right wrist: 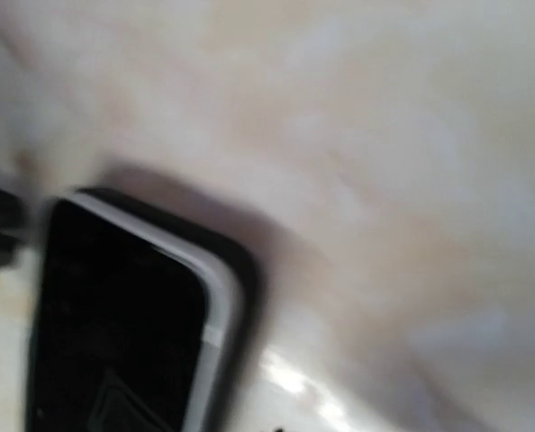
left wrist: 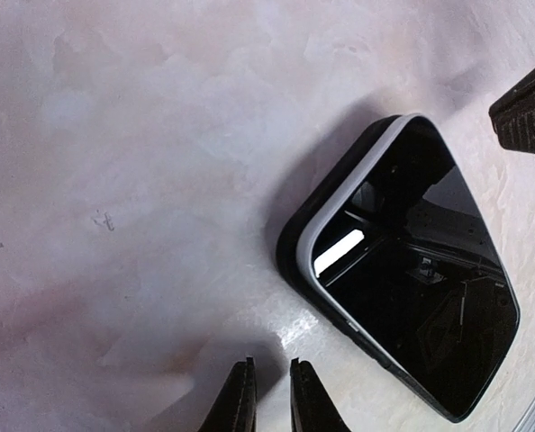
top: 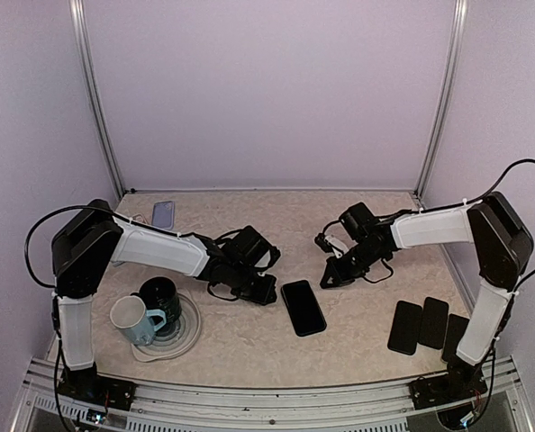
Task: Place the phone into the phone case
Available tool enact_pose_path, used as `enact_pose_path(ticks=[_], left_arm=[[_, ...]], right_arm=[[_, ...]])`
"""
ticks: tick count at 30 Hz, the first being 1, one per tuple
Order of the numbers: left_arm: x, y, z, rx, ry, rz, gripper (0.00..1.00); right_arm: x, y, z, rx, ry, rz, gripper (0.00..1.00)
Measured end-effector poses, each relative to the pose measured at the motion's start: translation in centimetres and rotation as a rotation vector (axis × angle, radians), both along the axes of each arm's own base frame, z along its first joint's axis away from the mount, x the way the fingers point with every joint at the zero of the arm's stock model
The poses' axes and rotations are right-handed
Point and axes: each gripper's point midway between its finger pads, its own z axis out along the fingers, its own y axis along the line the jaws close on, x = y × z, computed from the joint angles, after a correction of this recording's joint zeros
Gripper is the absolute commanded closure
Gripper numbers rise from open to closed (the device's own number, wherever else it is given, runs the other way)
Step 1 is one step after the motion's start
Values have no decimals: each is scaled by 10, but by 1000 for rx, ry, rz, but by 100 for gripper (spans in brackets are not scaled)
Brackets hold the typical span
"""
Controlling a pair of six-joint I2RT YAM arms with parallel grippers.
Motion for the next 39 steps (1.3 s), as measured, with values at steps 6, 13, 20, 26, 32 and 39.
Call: enact_pose_path(ticks=[6,13,20,26,32,39], left_arm=[[5,-3,-2,5,-8,10,84],[14,-24,-2,-54,-32,-20,84],[0,-44,-2,-99,-20,-80,84],[-6,-41,-1,-84,-24,-87,79],[-42,-7,10,-3,-125,-226,53],[-136,-19,49,-64,-410,-597,59]], right_arm=[[-26,-15,-27,-64,64,-20,100],[-74,1,-29,-61,96,36,100],[-103,-6,-24,-77,132,17,100],[-79,-23,-8,-105,63,-14,70],[-7,-14,48,6,-125,90,53],[48,-2,44,59,-200,201,63]])
